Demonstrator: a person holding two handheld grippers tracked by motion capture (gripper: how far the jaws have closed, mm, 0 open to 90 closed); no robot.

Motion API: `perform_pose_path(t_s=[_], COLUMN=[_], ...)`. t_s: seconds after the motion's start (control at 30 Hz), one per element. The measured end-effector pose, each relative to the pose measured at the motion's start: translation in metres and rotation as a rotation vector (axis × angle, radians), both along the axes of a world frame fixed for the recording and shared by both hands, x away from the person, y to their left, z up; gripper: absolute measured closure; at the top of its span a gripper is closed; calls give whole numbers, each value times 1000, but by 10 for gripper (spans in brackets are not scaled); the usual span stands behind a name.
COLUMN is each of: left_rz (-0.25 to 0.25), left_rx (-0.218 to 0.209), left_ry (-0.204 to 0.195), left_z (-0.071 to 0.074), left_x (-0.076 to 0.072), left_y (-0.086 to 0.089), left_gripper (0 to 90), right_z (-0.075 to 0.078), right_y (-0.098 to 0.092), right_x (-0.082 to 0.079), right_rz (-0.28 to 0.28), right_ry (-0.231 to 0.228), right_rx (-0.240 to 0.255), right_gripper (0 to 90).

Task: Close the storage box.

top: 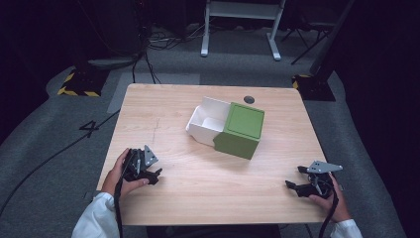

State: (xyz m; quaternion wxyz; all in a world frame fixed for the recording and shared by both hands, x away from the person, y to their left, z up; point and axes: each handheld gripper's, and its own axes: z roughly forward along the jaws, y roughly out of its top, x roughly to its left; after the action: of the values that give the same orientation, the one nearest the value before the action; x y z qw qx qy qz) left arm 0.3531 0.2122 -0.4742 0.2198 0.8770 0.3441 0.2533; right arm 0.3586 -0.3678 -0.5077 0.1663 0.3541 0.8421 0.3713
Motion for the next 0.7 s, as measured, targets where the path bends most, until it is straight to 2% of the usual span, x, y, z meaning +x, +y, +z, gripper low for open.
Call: perform_pose_path(t_s=[0.1, 0.2, 0.23, 0.33, 0.43, 0.53, 0.57, 0.7], left_rz=[0, 14, 25, 49, 76, 108, 113, 107], left_rx=[-8, -48, -69, -108, -185, -285, -330, -325], left_ry=[16, 23, 50, 50, 64, 80, 77, 74], left_z=[-6, -12, -16, -18, -23, -29, -33, -33], left_x=[-8, -15, -19, -25, -30, -33, -34, -37], left_y=[4, 10, 13, 19, 31, 43, 46, 50], left_gripper=[166, 166, 167, 167, 168, 166, 166, 162], right_z=[0, 0, 0, 0, 0, 0, 0, 0], right_y=[0, 0, 0, 0, 0, 0, 0, 0], right_x=[0, 0, 0, 0, 0, 0, 0, 0], right_rz=[1, 1, 0, 1, 1, 0, 1, 0], right_ry=[0, 0, 0, 0, 0, -1, 0, -5], right_rx=[0, 0, -1, -1, -1, -1, -1, -4], right_gripper=[152, 152, 152, 152, 152, 152, 153, 153])
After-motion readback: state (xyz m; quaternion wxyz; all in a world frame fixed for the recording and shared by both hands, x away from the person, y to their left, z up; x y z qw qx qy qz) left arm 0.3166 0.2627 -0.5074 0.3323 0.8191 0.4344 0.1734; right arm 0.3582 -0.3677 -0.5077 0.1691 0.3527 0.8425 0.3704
